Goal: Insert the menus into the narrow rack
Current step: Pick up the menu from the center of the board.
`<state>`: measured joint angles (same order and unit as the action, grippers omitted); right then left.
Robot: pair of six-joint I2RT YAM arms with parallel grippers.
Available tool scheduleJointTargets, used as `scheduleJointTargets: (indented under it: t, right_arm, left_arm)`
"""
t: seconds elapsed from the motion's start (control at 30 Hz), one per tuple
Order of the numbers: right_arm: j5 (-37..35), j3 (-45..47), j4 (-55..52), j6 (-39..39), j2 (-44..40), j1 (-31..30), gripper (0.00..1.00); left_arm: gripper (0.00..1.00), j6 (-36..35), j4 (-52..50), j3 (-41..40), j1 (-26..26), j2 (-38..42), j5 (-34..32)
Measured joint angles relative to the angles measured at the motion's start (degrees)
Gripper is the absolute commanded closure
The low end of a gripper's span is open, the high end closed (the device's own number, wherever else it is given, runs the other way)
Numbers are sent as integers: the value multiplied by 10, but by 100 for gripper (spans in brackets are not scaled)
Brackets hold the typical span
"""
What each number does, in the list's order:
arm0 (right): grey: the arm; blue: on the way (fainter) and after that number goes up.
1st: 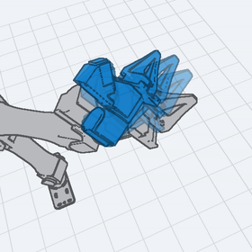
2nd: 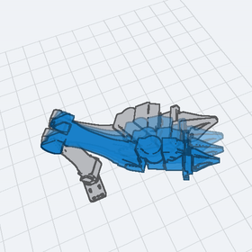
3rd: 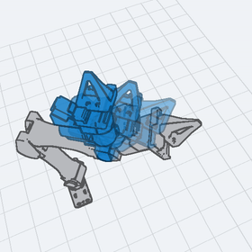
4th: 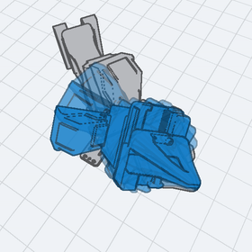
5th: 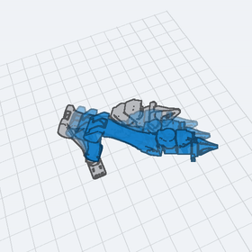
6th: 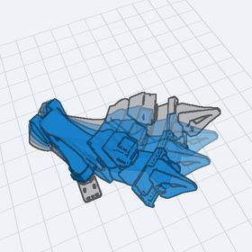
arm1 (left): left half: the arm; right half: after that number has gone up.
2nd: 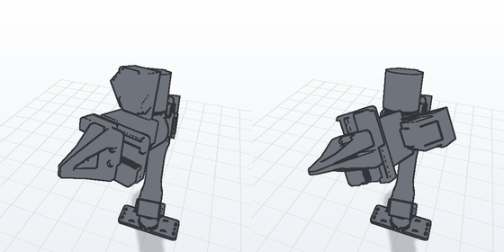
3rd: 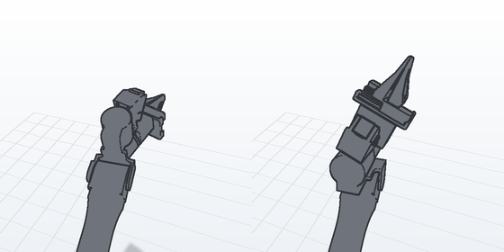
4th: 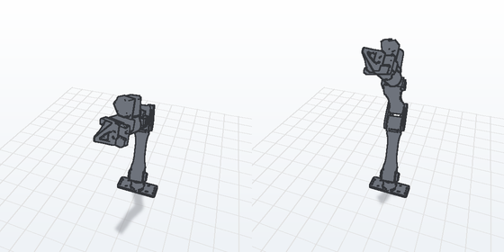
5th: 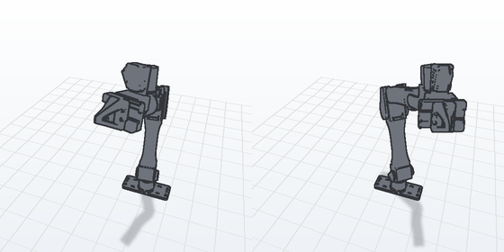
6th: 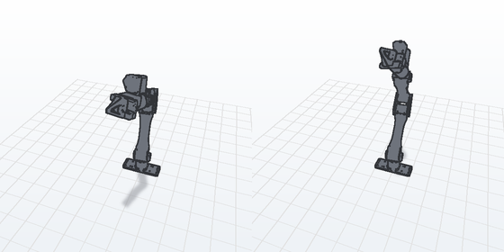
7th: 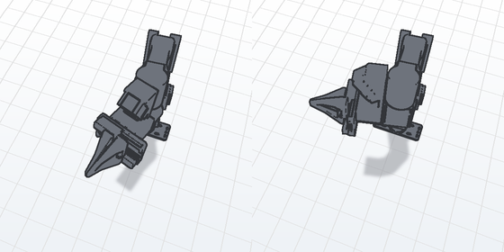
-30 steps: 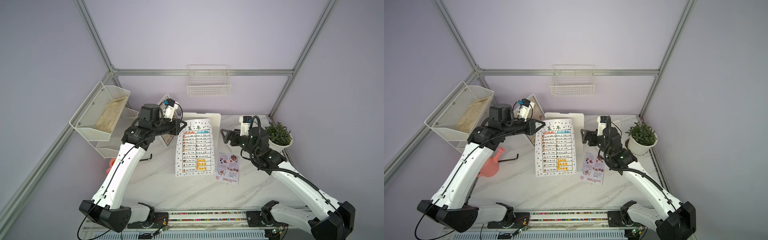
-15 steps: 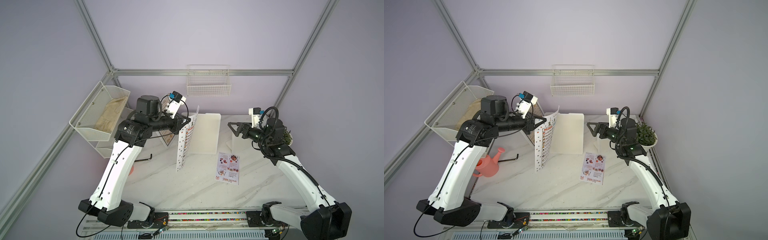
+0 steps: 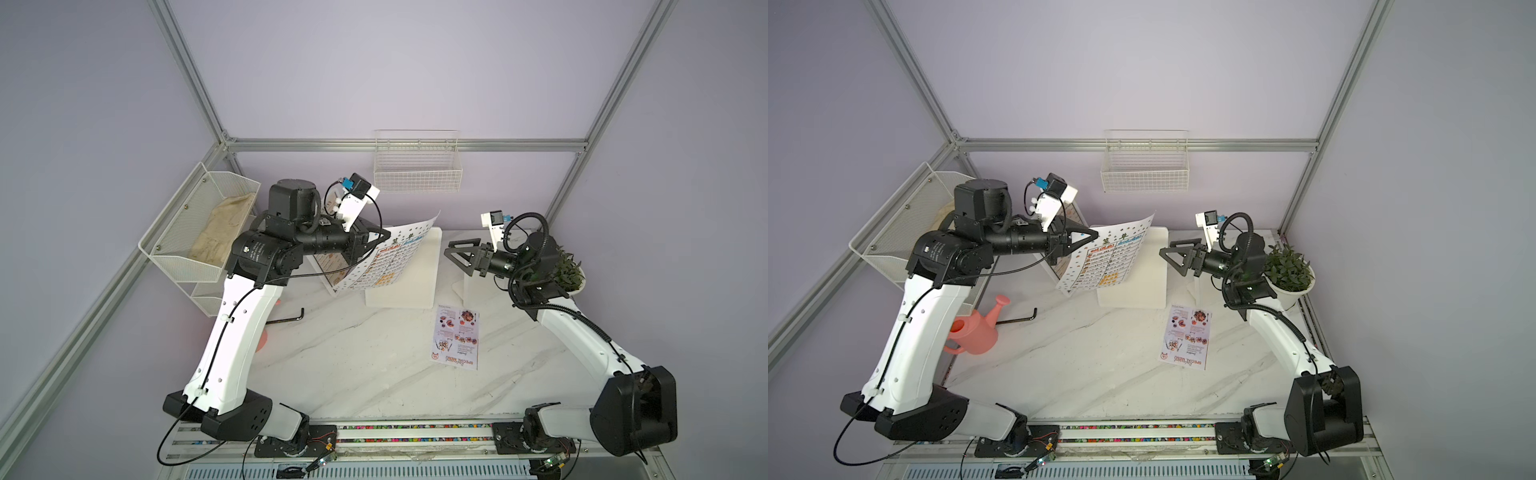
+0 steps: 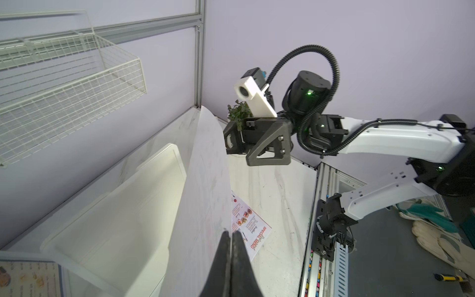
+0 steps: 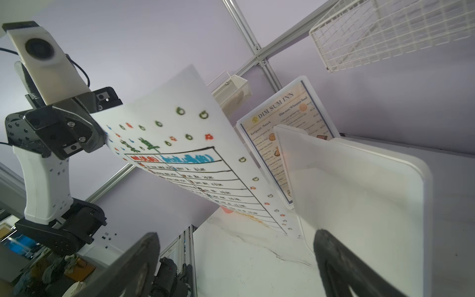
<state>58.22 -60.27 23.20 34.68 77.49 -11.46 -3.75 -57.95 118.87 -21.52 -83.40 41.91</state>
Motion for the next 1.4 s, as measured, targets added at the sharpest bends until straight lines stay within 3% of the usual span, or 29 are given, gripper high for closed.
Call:
scheduleJointTargets:
  t: [0.23, 0.5, 0.83, 1.17, 1.4]
  right_arm:
    - [48, -38, 43, -21, 20, -18, 3]
    - [54, -58, 45, -68, 31, -40, 3]
    - [66, -104, 101, -50, 81, -40, 4]
    - [130, -106, 126, -27, 68, -49, 22]
    - [123, -103, 103, -39, 50, -58, 17]
  left_arm:
    - [100, -11, 0, 32, -3, 0, 49]
    - [100, -19, -1, 38, -3, 0, 73]
    - [100, -22, -2, 52, -3, 3, 87]
    - [100, -23, 7, 54, -3, 5, -29]
    - [100, -19, 24, 54, -3, 5, -49]
